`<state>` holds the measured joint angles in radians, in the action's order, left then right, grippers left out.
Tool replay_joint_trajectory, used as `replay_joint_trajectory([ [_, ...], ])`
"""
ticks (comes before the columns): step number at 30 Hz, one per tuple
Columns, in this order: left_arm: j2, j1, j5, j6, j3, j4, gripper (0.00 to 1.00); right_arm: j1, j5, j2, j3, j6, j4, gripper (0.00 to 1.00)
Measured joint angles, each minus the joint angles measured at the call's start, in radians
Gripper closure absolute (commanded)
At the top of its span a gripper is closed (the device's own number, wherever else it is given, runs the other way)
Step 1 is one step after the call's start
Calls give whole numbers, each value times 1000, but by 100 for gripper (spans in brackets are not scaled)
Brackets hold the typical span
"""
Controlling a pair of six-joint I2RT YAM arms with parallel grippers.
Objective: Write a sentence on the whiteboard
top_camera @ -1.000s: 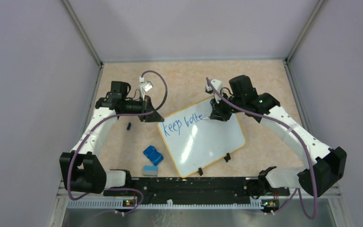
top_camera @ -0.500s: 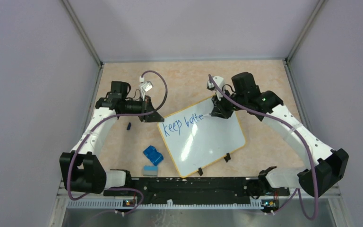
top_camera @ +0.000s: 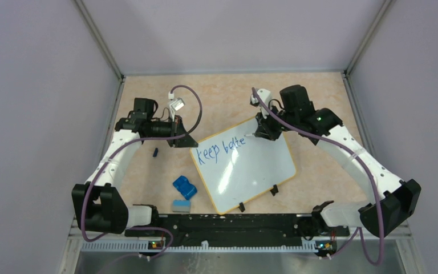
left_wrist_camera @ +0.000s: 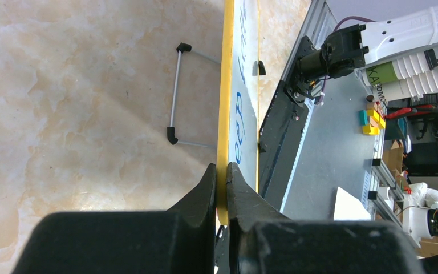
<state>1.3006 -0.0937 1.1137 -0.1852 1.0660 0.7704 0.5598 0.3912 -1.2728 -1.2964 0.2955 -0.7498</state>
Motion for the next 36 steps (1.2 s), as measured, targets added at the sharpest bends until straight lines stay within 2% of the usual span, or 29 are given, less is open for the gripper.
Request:
replay_joint_trajectory([
  [36, 0, 0, -5, 0, 0, -1, 100, 0, -31, 14, 64, 17, -2, 100],
])
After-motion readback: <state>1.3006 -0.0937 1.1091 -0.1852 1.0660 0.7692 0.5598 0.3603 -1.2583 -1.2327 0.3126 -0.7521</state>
